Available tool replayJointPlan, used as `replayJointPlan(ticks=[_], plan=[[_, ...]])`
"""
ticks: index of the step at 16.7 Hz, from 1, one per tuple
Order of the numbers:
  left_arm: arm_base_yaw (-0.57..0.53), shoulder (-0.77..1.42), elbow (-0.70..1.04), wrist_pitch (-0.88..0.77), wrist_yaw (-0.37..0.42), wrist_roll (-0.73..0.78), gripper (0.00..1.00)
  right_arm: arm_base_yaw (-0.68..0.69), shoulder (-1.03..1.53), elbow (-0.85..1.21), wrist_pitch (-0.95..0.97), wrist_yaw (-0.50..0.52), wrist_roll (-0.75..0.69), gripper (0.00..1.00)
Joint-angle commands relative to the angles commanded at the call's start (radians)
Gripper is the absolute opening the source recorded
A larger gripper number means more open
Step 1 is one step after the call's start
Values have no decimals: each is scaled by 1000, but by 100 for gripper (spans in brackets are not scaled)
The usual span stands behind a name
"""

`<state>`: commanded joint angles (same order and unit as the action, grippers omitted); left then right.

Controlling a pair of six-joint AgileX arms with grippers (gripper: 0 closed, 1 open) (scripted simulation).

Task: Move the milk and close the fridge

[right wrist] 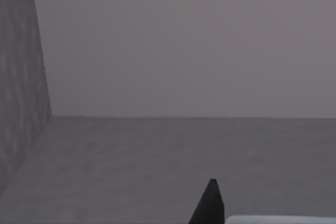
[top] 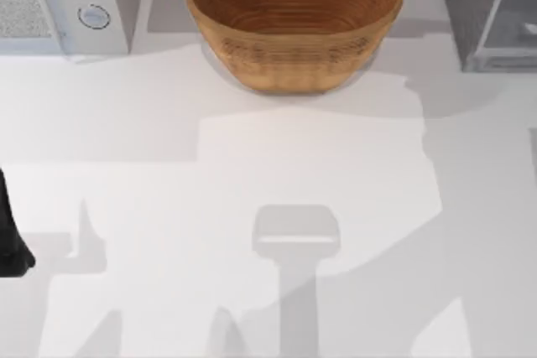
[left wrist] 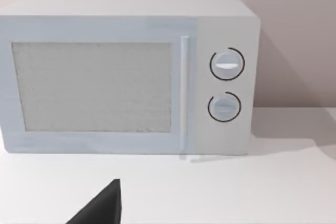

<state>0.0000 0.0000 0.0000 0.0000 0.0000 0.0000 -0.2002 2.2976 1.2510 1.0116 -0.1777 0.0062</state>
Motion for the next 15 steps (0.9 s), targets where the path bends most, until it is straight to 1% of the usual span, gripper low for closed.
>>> replayJointPlan(ticks=[9, 15], plan=[[0, 0, 0, 0, 0, 0, 100, 0, 0, 0, 0, 0, 0, 0], [0, 0, 0, 0, 0, 0, 100, 0, 0, 0, 0, 0, 0, 45]])
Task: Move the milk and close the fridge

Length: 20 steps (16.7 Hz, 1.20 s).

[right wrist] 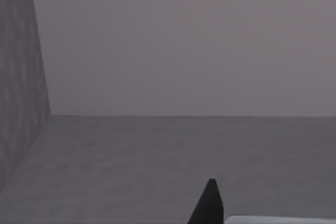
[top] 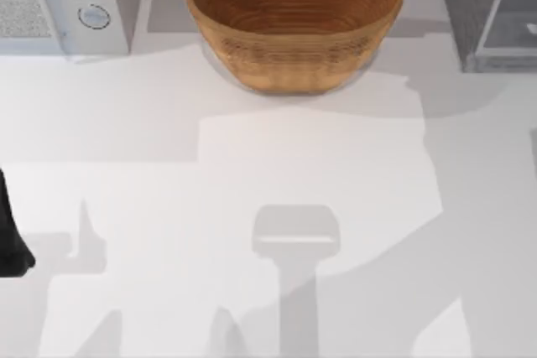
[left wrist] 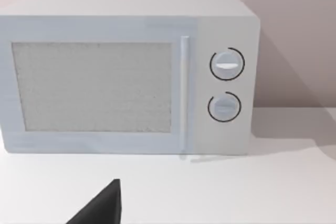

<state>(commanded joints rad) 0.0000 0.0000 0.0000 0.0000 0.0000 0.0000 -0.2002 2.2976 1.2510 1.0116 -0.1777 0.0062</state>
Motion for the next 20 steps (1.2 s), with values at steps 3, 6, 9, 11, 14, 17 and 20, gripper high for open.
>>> replayJointPlan(ticks=[3, 6, 9, 11, 14, 17, 20], plan=[[0, 0, 0, 0, 0, 0, 100, 0, 0, 0, 0, 0, 0, 68], [0, 0, 0, 0, 0, 0, 100, 0, 0, 0, 0, 0, 0, 90], [0, 0, 0, 0, 0, 0, 100, 0, 0, 0, 0, 0, 0, 100], [0, 0, 0, 0, 0, 0, 100, 0, 0, 0, 0, 0, 0, 100], [0, 0, 0, 0, 0, 0, 100, 0, 0, 0, 0, 0, 0, 100], [0, 0, 0, 0, 0, 0, 100, 2, 0, -1, 0, 0, 0, 100], [0, 0, 0, 0, 0, 0, 100, 12, -62, -34, -26, 0, 1, 100]])
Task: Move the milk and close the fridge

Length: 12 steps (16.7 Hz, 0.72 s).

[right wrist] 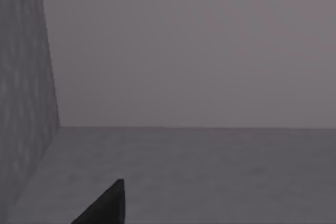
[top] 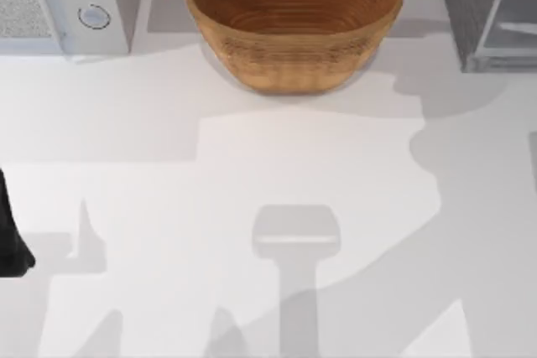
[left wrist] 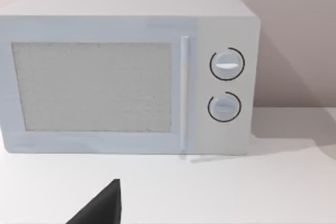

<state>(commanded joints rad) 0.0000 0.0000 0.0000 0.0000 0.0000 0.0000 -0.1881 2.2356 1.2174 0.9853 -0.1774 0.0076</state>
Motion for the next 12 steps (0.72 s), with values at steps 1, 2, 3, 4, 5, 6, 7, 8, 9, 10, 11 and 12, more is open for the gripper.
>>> replayJointPlan(ticks=[1, 2, 3, 4, 5, 6, 7, 8, 9, 10, 11, 12], plan=[[0, 0, 0, 0, 0, 0, 100, 6, -42, -22, -18, 1, 0, 100], [0, 0, 0, 0, 0, 0, 100, 12, -94, -50, -41, 4, 0, 100], [0, 0, 0, 0, 0, 0, 100, 18, -157, -83, -67, 7, 0, 100], [0, 0, 0, 0, 0, 0, 100, 25, -230, -121, -98, 12, -1, 100], [0, 0, 0, 0, 0, 0, 100, 32, -314, -163, -132, 18, -2, 100], [0, 0, 0, 0, 0, 0, 100, 39, -406, -210, -169, 25, -3, 100], [0, 0, 0, 0, 0, 0, 100, 47, -505, -259, -209, 32, -4, 100], [0, 0, 0, 0, 0, 0, 100, 54, -612, -312, -252, 40, -5, 100], [0, 0, 0, 0, 0, 0, 100, 62, -723, -368, -297, 49, -6, 100], [0, 0, 0, 0, 0, 0, 100, 70, -838, -426, -344, 59, -7, 100], [0, 0, 0, 0, 0, 0, 100, 78, -956, -486, -393, 68, -8, 100], [0, 0, 0, 0, 0, 0, 100, 87, -1074, -547, -442, 78, -9, 100]])
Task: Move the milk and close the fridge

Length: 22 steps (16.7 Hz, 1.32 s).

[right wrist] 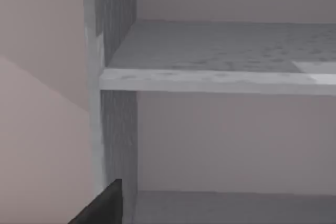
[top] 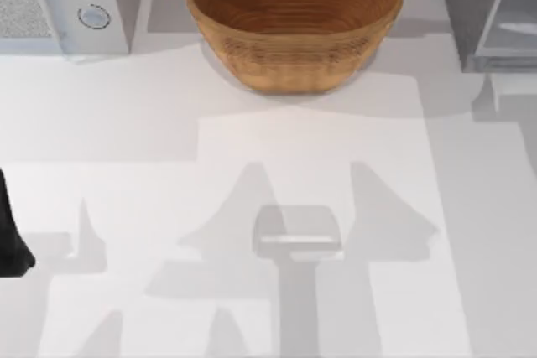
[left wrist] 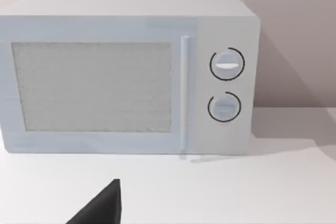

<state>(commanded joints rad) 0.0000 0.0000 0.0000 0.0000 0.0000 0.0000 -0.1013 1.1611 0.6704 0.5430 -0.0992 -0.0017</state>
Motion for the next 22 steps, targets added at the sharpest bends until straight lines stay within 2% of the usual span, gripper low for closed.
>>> replayJointPlan(ticks=[6, 11, 15, 22], plan=[[0, 0, 0, 0, 0, 0, 100, 52, -670, -359, -291, 55, -2, 100], [0, 0, 0, 0, 0, 0, 100, 88, -1046, -588, -476, 88, 0, 100], [0, 0, 0, 0, 0, 0, 100, 101, -1159, -669, -542, 99, 2, 100], [0, 0, 0, 0, 0, 0, 100, 100, -1167, -660, -554, 97, 2, 100]])
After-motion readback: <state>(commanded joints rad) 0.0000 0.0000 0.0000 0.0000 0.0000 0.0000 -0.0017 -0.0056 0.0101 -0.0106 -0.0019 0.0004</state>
